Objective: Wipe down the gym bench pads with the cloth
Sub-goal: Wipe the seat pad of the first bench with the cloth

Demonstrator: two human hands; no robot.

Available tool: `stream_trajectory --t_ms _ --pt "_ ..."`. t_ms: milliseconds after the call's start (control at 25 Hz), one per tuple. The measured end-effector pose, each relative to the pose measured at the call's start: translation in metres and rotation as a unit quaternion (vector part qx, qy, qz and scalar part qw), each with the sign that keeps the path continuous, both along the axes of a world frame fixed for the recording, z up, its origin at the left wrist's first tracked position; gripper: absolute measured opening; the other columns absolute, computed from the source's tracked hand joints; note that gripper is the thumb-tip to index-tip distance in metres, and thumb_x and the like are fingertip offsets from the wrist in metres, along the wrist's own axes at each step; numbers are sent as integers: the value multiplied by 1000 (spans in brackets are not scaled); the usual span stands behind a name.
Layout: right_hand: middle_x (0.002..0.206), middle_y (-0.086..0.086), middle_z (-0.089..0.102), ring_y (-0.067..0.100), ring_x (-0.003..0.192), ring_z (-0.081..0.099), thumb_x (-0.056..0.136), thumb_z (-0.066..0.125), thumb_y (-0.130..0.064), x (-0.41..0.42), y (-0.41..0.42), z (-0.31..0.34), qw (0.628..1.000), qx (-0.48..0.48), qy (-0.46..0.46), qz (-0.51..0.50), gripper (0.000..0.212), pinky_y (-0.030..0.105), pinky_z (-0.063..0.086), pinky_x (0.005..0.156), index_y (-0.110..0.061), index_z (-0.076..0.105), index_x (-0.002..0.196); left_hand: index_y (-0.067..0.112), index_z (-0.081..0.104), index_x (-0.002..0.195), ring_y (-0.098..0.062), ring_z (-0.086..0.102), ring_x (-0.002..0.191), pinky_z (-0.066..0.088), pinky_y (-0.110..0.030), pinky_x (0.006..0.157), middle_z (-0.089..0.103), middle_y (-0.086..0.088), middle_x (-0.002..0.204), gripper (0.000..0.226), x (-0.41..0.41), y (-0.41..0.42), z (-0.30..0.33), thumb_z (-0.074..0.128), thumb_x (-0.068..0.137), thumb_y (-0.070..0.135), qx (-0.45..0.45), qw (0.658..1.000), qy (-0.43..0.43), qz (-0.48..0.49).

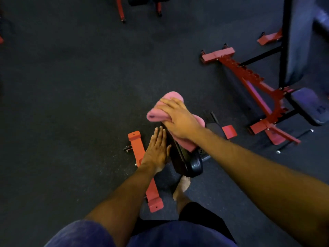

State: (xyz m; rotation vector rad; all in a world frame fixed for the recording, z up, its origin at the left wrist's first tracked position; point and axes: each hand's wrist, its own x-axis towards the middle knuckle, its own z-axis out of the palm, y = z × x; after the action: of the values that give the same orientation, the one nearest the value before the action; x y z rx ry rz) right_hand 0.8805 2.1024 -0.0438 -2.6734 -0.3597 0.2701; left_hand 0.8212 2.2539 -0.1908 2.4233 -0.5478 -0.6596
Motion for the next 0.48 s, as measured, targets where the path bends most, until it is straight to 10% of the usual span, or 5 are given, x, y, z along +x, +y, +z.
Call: stream_trajectory --t_ms 320,480 --pt "153 4 50 8 141 43 85 52 -5 -168 -25 11 958 174 -69 -216 61 32 30 122 -23 57 143 4 -4 163 -23 -14 159 0 -47 131 -15 -10 171 67 1 41 61 30 113 33 8 993 -96 -72" --pt "123 -4 72 10 114 67 99 60 -20 -263 -40 -15 666 380 -75 -638 33 49 53 103 -32 66 129 13 -2 164 -15 -10 160 -7 -35 130 -7 -4 173 63 -14 31 127 24 111 35 -60 947 -262 -177"
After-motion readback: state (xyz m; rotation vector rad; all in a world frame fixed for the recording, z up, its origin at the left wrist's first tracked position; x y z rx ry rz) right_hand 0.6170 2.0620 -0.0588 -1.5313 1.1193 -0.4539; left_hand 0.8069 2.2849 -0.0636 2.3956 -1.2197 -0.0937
